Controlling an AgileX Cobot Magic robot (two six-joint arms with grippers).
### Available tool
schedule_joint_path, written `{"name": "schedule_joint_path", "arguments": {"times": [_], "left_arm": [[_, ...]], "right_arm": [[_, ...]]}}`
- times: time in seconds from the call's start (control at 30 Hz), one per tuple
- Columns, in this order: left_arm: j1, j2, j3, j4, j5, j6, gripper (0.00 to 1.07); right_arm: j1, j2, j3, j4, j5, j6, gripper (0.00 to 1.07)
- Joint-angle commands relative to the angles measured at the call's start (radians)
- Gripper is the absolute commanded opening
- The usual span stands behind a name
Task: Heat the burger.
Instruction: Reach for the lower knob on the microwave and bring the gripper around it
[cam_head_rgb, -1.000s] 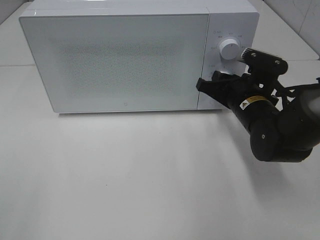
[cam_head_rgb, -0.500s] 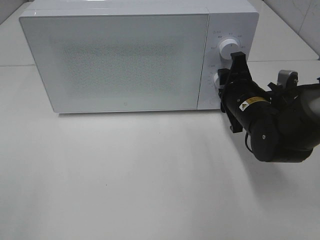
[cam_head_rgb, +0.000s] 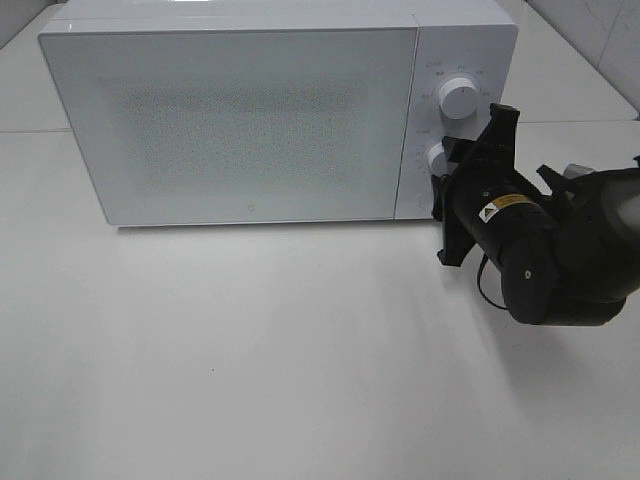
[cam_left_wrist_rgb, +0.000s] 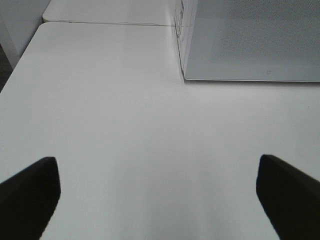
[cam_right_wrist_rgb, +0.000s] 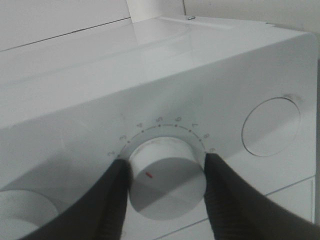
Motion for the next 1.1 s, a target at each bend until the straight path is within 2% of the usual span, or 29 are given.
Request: {"name": "schedule_joint_path", "arguments": {"times": [0.03,0.53,0.73,0.97,1.1], "left_arm": [[0.001,-0.01,-0.002,-0.002,0.004,-0.008,1.01],[0.001,-0.01,-0.002,-0.002,0.004,-0.008,1.01],[0.001,-0.01,-0.002,-0.002,0.004,-0.008,1.01],[0.001,-0.01,-0.002,-0.002,0.004,-0.008,1.01],[0.001,-0.01,-0.002,-0.002,0.004,-0.008,1.01]], "right_arm": [[-0.001,-0.001,-0.025,-0.045,0.003,0.039,0.36],[-0.001,-0.001,-0.025,-0.063,-0.003,0.173,0.38],[-0.001,-0.001,-0.025,-0.068,-0.008,0.106,0.48],[-0.001,-0.001,-0.025,-0.06,-0.016,0.106,0.67],[-0.001,-0.001,-0.025,-0.054,-0.016,0.105,0.71]]}}
